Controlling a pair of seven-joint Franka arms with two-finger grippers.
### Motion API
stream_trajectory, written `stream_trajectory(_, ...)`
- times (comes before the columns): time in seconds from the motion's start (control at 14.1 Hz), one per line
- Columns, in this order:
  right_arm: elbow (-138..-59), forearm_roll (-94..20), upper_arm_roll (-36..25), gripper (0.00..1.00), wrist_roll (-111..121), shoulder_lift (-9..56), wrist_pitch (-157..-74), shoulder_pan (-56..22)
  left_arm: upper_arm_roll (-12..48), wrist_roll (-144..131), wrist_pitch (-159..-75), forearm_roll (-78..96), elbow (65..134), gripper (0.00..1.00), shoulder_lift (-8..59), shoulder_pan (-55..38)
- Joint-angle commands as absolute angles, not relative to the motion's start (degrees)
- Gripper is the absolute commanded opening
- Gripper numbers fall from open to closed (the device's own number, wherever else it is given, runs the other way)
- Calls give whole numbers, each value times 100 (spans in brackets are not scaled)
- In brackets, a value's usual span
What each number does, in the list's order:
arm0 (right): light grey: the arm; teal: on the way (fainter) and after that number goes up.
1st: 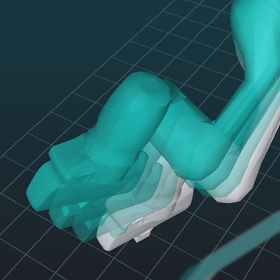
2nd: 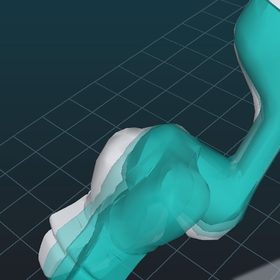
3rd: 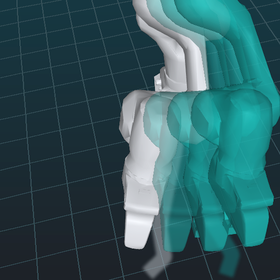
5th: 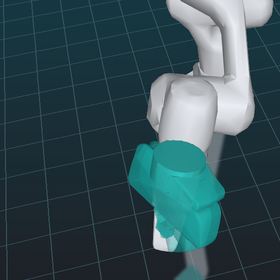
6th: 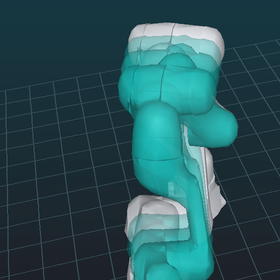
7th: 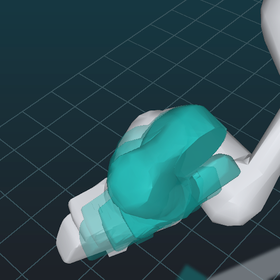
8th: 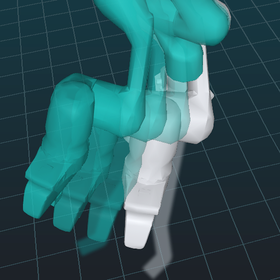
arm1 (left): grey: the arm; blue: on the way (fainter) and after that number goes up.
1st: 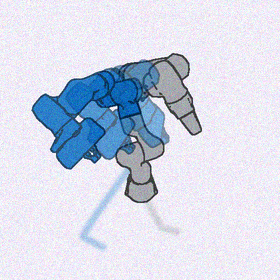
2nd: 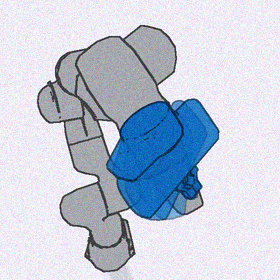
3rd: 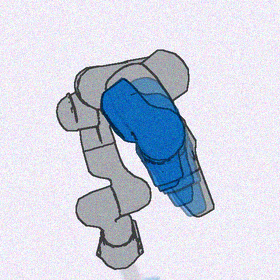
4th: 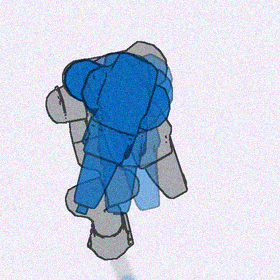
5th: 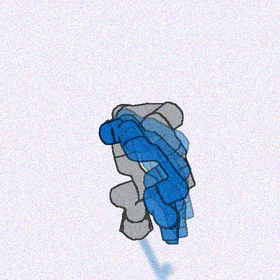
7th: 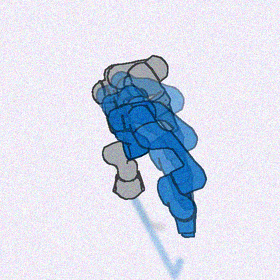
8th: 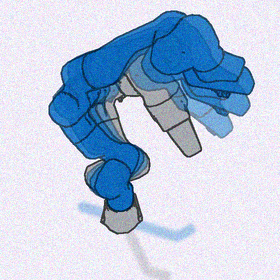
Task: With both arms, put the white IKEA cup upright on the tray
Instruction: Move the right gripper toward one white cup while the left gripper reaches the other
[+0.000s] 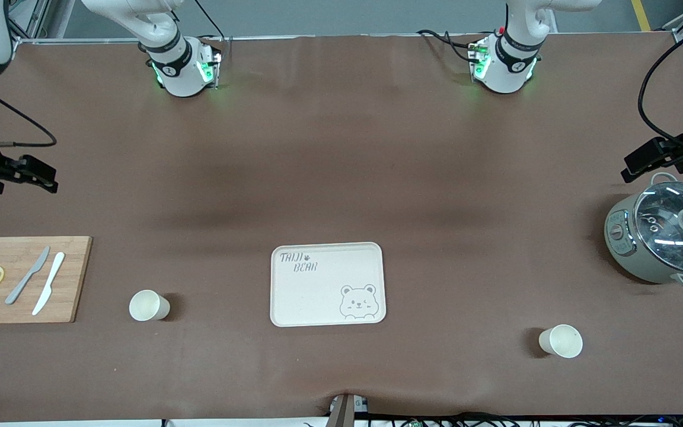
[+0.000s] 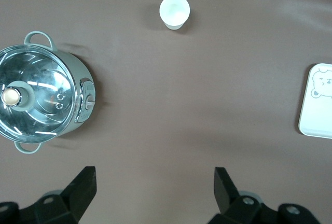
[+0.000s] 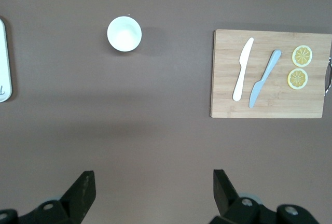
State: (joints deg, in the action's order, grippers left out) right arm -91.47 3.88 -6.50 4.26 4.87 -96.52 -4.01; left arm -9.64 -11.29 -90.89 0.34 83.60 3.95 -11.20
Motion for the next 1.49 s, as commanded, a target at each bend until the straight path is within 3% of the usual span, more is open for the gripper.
stream_trajectory(0.0,-8851,492,-624,100,317,815,-9659,-352,-941,-1064,-9026,44,8244,100,422,-1072)
stream_trajectory(0.14,-8851,422,-615,100,316,940,-10079,-107,-958,-1099,-9018,35,8227,100,431,-1090)
stream_trajectory(0.99,-8833,457,-615,100,308,1239,-10274,-88,-941,-1090,-8929,-281,8341,100,606,-968)
stream_trajectory(1.42,-8684,439,-598,100,-132,1440,-10292,-132,-941,-826,-10017,-334,8376,100,1361,-625)
